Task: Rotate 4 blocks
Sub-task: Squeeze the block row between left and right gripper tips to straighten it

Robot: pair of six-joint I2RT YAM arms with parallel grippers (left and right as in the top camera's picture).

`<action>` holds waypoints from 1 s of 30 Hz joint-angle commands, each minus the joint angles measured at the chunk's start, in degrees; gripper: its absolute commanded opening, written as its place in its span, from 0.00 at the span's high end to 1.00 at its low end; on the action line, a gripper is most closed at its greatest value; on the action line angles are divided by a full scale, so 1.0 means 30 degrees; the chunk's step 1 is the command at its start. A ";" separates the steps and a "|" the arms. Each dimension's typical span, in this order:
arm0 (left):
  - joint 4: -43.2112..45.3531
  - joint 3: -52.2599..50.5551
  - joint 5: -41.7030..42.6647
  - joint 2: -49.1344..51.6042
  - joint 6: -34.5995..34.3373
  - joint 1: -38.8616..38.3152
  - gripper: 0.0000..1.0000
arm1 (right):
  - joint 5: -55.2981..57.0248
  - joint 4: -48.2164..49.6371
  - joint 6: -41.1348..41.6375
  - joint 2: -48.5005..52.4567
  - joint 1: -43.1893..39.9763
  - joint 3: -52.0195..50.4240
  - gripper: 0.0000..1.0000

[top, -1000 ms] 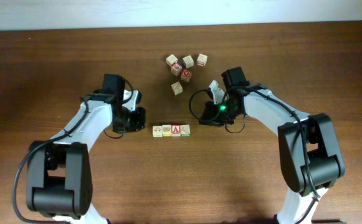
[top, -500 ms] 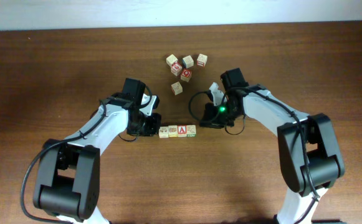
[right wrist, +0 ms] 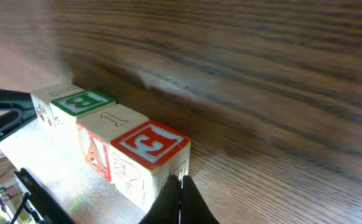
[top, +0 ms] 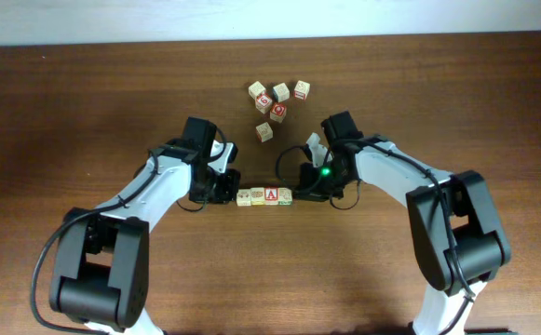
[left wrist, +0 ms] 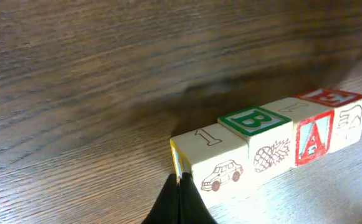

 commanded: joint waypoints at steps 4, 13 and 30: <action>0.0175 -0.0168 0.0226 -0.0342 -0.0175 0.0000 1.00 | -0.0546 0.0000 0.0219 0.0095 0.0219 -0.0153 0.96; 0.0168 -0.0168 0.0226 -0.0342 -0.0175 0.0007 1.00 | -0.1151 0.0240 -0.0022 -0.0379 0.0335 -0.0153 0.96; 0.0102 -0.0168 0.0226 -0.0342 -0.0175 0.0000 1.00 | -0.0714 0.0350 -0.0066 -0.2135 0.1392 -0.0109 0.96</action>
